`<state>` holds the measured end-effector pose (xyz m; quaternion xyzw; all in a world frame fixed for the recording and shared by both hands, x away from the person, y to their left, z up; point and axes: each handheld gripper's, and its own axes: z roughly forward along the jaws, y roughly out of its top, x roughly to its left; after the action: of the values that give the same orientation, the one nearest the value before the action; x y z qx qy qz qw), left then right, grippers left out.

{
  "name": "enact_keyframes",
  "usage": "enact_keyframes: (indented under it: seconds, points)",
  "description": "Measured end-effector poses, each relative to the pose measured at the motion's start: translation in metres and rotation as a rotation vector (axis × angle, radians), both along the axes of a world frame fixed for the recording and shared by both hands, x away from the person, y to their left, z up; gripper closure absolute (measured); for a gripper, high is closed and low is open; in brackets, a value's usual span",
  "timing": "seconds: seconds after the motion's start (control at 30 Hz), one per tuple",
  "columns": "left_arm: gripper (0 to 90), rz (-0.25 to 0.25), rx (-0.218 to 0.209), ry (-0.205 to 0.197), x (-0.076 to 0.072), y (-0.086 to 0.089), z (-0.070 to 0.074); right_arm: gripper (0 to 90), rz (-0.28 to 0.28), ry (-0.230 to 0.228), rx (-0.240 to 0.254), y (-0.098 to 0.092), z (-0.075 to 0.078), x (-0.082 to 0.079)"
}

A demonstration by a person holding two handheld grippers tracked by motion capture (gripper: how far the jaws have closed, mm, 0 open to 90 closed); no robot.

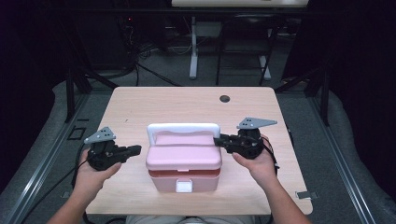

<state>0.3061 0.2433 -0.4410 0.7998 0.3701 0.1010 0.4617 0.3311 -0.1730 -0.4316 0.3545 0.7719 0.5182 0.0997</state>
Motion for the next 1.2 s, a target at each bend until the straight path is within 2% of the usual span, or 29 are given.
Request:
enact_keyframes:
  seconds: [0.17,0.63,1.2]
  points:
    - [90.0,-0.017,0.02,0.005,-0.007,-0.002,-0.008,74.8,-0.011,0.0,0.017,-0.002,-0.001,-0.001]
    - [90.0,-0.063,0.03,0.034,-0.015,-0.016,-0.017,74.8,-0.019,-0.001,0.033,-0.003,0.001,0.001]
    - [90.0,-0.136,0.035,0.044,-0.015,-0.042,-0.018,74.7,-0.018,0.005,0.031,-0.003,0.003,0.003]
